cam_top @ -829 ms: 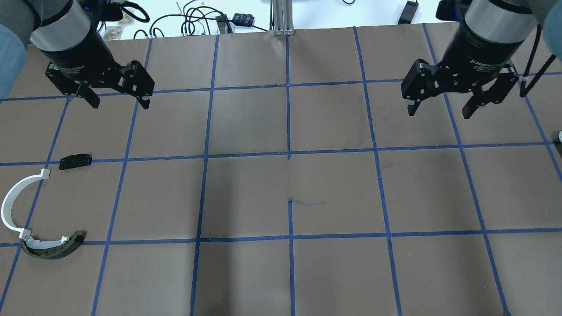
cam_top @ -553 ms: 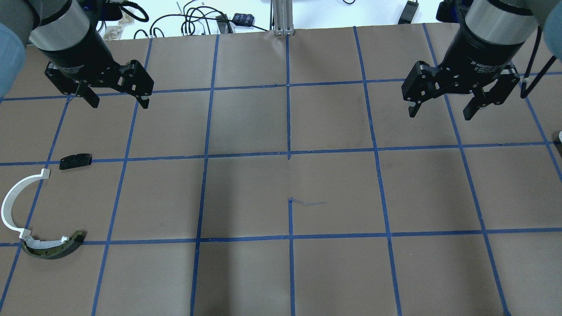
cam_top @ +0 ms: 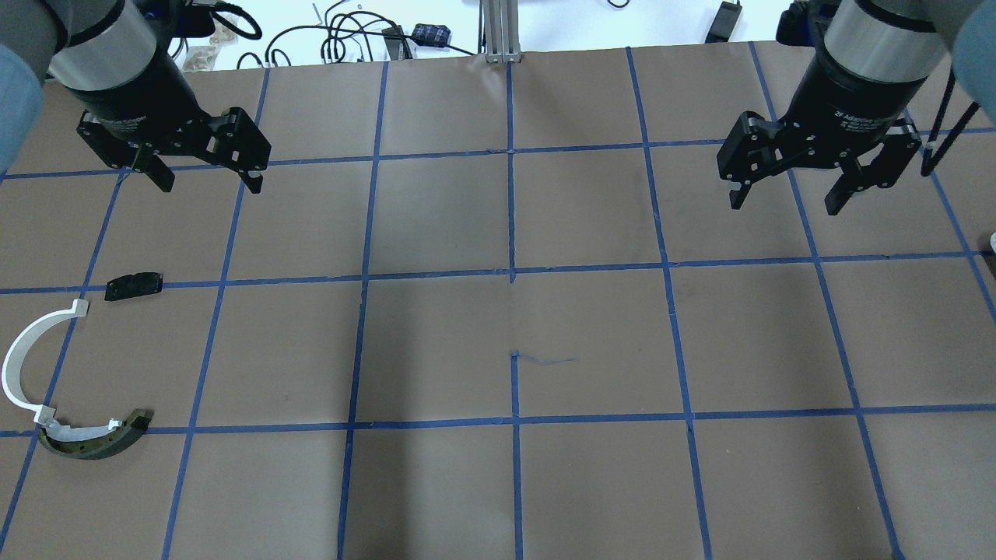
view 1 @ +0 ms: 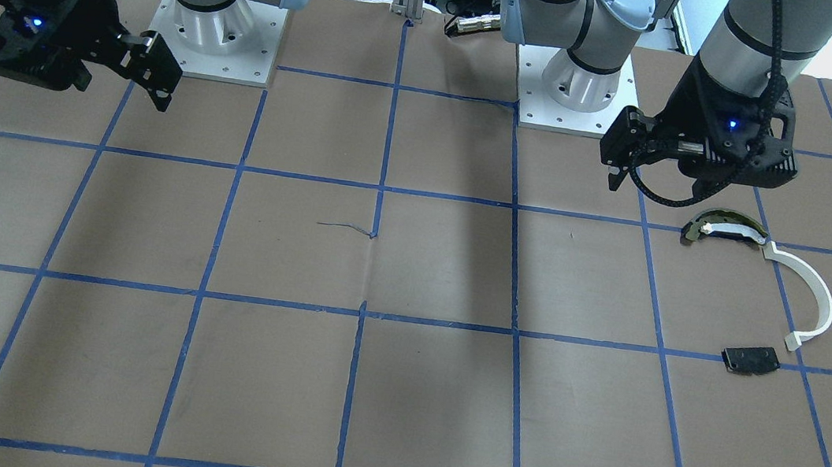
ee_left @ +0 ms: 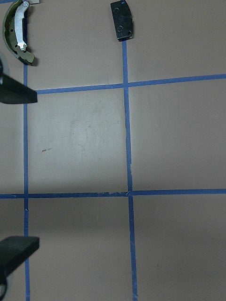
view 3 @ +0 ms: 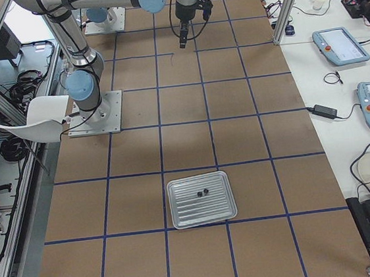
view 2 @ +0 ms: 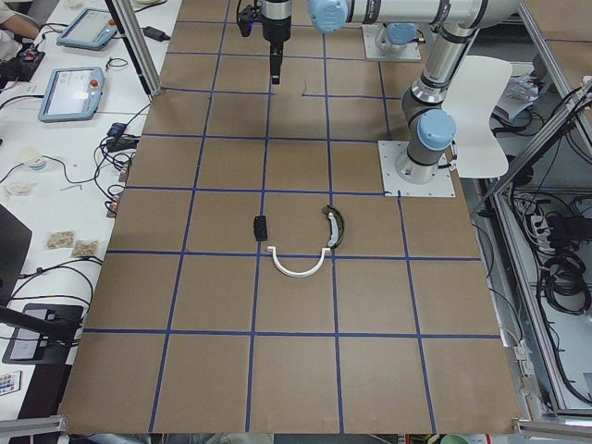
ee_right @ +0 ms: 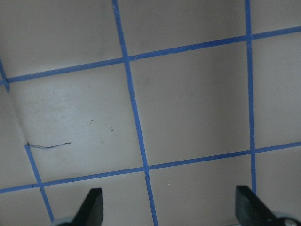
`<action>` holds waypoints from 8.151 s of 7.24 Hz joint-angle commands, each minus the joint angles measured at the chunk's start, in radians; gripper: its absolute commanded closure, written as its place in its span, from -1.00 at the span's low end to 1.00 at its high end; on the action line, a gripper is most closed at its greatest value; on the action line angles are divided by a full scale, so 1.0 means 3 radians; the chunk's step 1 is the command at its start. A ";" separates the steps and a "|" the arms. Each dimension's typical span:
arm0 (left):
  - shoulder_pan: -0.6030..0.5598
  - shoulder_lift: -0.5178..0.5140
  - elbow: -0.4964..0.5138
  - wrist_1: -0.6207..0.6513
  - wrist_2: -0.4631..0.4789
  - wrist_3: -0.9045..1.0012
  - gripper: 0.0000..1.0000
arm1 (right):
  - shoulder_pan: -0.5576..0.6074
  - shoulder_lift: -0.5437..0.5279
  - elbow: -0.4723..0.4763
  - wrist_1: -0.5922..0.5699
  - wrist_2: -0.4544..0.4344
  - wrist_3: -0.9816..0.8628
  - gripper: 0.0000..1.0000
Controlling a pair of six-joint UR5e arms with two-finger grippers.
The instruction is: Place bearing gear from tray to pile
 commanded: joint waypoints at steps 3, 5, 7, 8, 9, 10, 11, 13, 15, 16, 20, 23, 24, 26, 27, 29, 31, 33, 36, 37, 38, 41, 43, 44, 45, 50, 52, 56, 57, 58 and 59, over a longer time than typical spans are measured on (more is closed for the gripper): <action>0.0006 0.0000 0.0000 0.0000 0.0000 0.0011 -1.00 | -0.1204 0.0261 0.0004 -0.0372 -0.0167 -0.1703 -1.00; 0.0001 0.0000 0.0000 0.0005 0.0000 0.0011 -1.00 | -0.1598 0.0541 -0.0002 -0.0917 -0.0388 -0.2556 -1.00; 0.0006 0.0000 0.0000 0.0005 0.0000 0.0011 -1.00 | -0.1982 0.0827 -0.0017 -0.1210 -0.0389 -0.3228 -1.00; 0.0011 0.0000 0.0005 0.0005 -0.0005 0.0011 -1.00 | -0.2075 0.0961 -0.0032 -0.1247 -0.0389 -0.3504 -1.00; 0.0011 0.0000 0.0010 0.0005 -0.0005 0.0011 -1.00 | -0.2223 0.1104 -0.0032 -0.1323 -0.0363 -0.3780 -1.00; 0.0011 0.0000 0.0010 0.0005 -0.0005 0.0011 -1.00 | -0.2300 0.1313 -0.0037 -0.1602 -0.0363 -0.4051 -1.00; 0.0016 0.0000 0.0010 0.0005 -0.0010 0.0011 -1.00 | -0.2341 0.1507 -0.0037 -0.1889 -0.0353 -0.4322 -1.00; 0.0011 0.0000 0.0005 0.0005 -0.0005 0.0001 -1.00 | -0.2474 0.1830 -0.0068 -0.2044 -0.0338 -0.4407 -1.00; 0.0011 0.0000 0.0005 0.0005 -0.0010 0.0000 -1.00 | -0.2490 0.2004 -0.0068 -0.2197 -0.0338 -0.4397 -1.00; 0.0011 0.0000 0.0005 0.0005 -0.0010 0.0000 -1.00 | -0.2490 0.2010 -0.0063 -0.2224 -0.0338 -0.4397 -0.92; 0.0011 0.0000 0.0010 0.0005 -0.0010 0.0000 -1.00 | -0.2485 0.2071 -0.0063 -0.2367 -0.0230 -0.4417 -0.70; 0.0011 0.0000 0.0010 0.0005 -0.0010 0.0000 -1.00 | -0.2485 0.2143 -0.0063 -0.2367 -0.0230 -0.4422 -0.23; 0.0011 0.0000 0.0010 0.0005 -0.0010 0.0000 -1.00 | -0.2485 0.2153 -0.0063 -0.2367 -0.0230 -0.4417 -0.08; 0.0011 0.0000 0.0010 0.0005 -0.0010 0.0000 -1.00 | -0.2485 0.2138 -0.0063 -0.2362 -0.0255 -0.4417 0.94; 0.0011 0.0000 0.0010 0.0005 -0.0015 0.0000 -1.00 | -0.2485 0.2128 -0.0068 -0.2342 -0.0271 -0.4417 1.00; 0.0016 0.0000 0.0020 0.0005 -0.0020 0.0000 -1.00 | -0.2490 0.2011 -0.0063 -0.2255 -0.0281 -0.4417 1.00; 0.0011 0.0000 0.0020 0.0005 -0.0015 0.0000 -1.00 | -0.2358 0.1669 -0.0058 -0.1970 -0.0225 -0.4290 1.00; 0.0016 0.0000 0.0020 0.0005 -0.0015 0.0000 -1.00 | -0.1737 0.1434 0.0003 -0.1805 -0.0225 -0.3633 1.00; 0.0021 0.0000 0.0030 0.0005 -0.0010 0.0021 -1.00 | -0.0796 0.1213 0.0289 -0.1641 0.0122 -0.1897 1.00; 0.0041 0.0000 0.0040 0.0005 -0.0030 0.0021 -1.00 | -0.0383 0.1157 0.0437 -0.1646 0.0123 -0.1522 1.00; 0.0062 0.0000 0.0040 0.0005 -0.0031 0.0021 -1.00 | 0.0001 0.1141 0.0560 -0.1651 0.0183 -0.1032 1.00; 0.0072 0.0005 0.0056 0.0005 -0.0031 0.0026 -1.00 | 0.1106 0.1212 0.0607 -0.1697 0.0358 -0.0192 1.00; 0.0072 0.0000 0.0051 0.0005 -0.0026 0.0026 -1.00 | 0.1604 0.1406 0.0602 -0.2013 0.0368 0.0407 1.00; 0.0072 0.0005 0.0051 0.0005 -0.0031 0.0026 -1.00 | 0.1803 0.1533 0.0602 -0.2328 0.0363 0.0653 1.00; 0.0072 0.0005 0.0051 0.0005 -0.0026 0.0026 -1.00 | 0.1962 0.1641 0.0602 -0.2569 0.0363 0.0807 1.00; 0.0072 0.0005 0.0035 0.0000 -0.0026 0.0026 -1.00 | 0.1888 0.1449 0.0576 -0.2557 0.0297 0.0758 -1.00; 0.0047 0.0005 0.0005 0.0000 -0.0051 -0.0040 -1.00 | 0.1089 0.1056 0.0571 -0.2018 0.0291 0.0732 -1.00; -0.0882 -0.0443 -0.0622 0.1048 -0.0440 -0.1313 -1.00 | -0.0880 0.0670 0.0546 -0.1539 0.0195 -0.1031 -1.00; -0.1061 -0.0632 -0.0847 0.1271 -0.0430 -0.1430 -1.00 | -0.1198 0.0670 0.0540 -0.1559 0.0042 -0.1538 -1.00; -0.1205 -0.0846 -0.0950 0.1729 -0.0460 -0.1492 -1.00 | -0.1510 0.0696 0.0540 -0.1585 0.0021 -0.1969 -1.00; -0.1338 -0.1016 -0.0952 0.1779 -0.0430 -0.1604 -1.00 | -0.1832 0.0726 0.0510 -0.1610 0.0031 -0.2307 -1.00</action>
